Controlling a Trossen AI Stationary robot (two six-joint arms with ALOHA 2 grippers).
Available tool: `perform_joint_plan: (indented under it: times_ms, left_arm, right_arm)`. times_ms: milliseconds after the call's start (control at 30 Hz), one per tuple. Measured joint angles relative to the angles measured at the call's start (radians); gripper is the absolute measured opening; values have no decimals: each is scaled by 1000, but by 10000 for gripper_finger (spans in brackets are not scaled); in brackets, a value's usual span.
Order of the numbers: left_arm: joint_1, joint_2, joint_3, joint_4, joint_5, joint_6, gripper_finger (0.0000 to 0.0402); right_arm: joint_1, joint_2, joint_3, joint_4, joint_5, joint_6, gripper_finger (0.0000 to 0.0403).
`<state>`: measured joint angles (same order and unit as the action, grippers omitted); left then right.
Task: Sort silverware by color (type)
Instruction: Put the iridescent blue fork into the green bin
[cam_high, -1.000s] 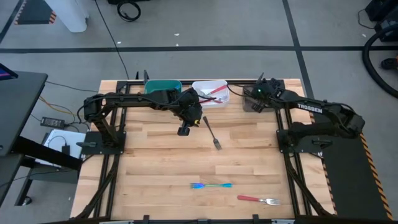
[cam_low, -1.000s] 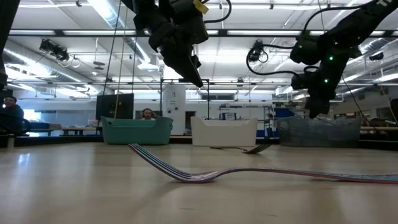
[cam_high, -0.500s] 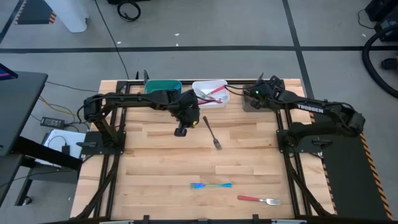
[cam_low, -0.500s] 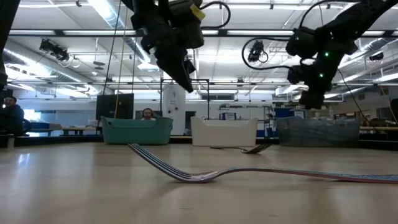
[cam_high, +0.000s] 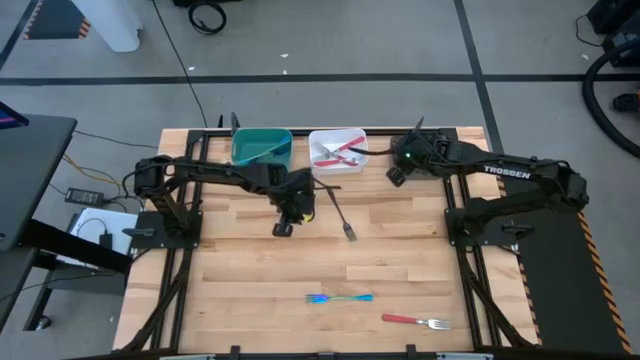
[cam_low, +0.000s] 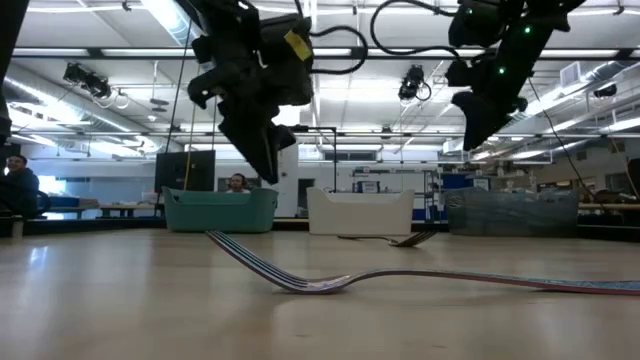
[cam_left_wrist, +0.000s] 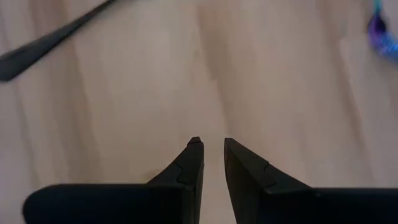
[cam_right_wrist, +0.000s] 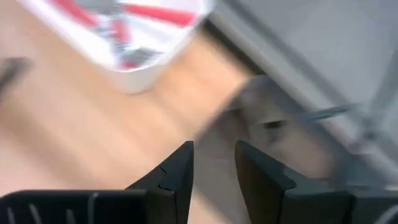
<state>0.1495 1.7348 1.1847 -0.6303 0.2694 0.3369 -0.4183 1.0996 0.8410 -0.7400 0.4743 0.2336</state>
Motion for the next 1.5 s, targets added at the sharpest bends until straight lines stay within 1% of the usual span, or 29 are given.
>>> perform_joint_plan:
  times_ms: [133,167,233,333,400,467,600,667,767,867,933,1067,1200,1267,1300,1500]
  left_arm:
    - [-56,0,0,71,-1,-97,64]
    - [-72,0,0,90,-7,-118,64]
    - [-102,0,0,133,-39,-153,64]
    - [-147,0,0,186,-126,-239,64]
    - [-176,0,0,215,-163,-309,64]
    - [-208,0,0,241,-174,-355,64]
    - [-294,26,-1,302,-181,-393,64]
    - [-342,50,1,374,-193,-417,64]
    - [-406,94,0,433,-227,-430,64]
    - [-451,140,-1,508,-241,-468,64]
    - [-472,169,1,583,-241,-506,64]
    - [-512,207,-1,658,-248,-555,64]
    - [-544,233,2,740,-307,-603,64]
    - [-559,245,-2,745,-354,-626,64]
    - [-563,258,1,778,-362,-638,64]
    - [-581,298,0,805,-364,-671,64]
  right_arm:
    - [33,0,1,-3,-182,77,126]
    - [40,0,1,-2,-210,87,126]
    - [52,0,1,-1,-232,112,126]
    - [63,0,1,6,-232,153,126]
    - [66,0,1,5,-232,177,126]
    - [70,0,1,5,-232,201,126]
    - [79,0,1,5,-233,220,126]
    - [84,0,1,6,-232,226,126]
    - [87,1,1,10,-233,266,126]
    - [92,1,1,16,-229,294,126]
    - [96,1,1,19,-228,304,126]
    - [108,1,1,30,-225,337,126]
    - [124,1,1,38,-228,384,126]
    - [133,1,1,39,-229,397,126]
    - [137,1,1,39,-229,400,126]
    - [166,1,1,47,-228,428,126]
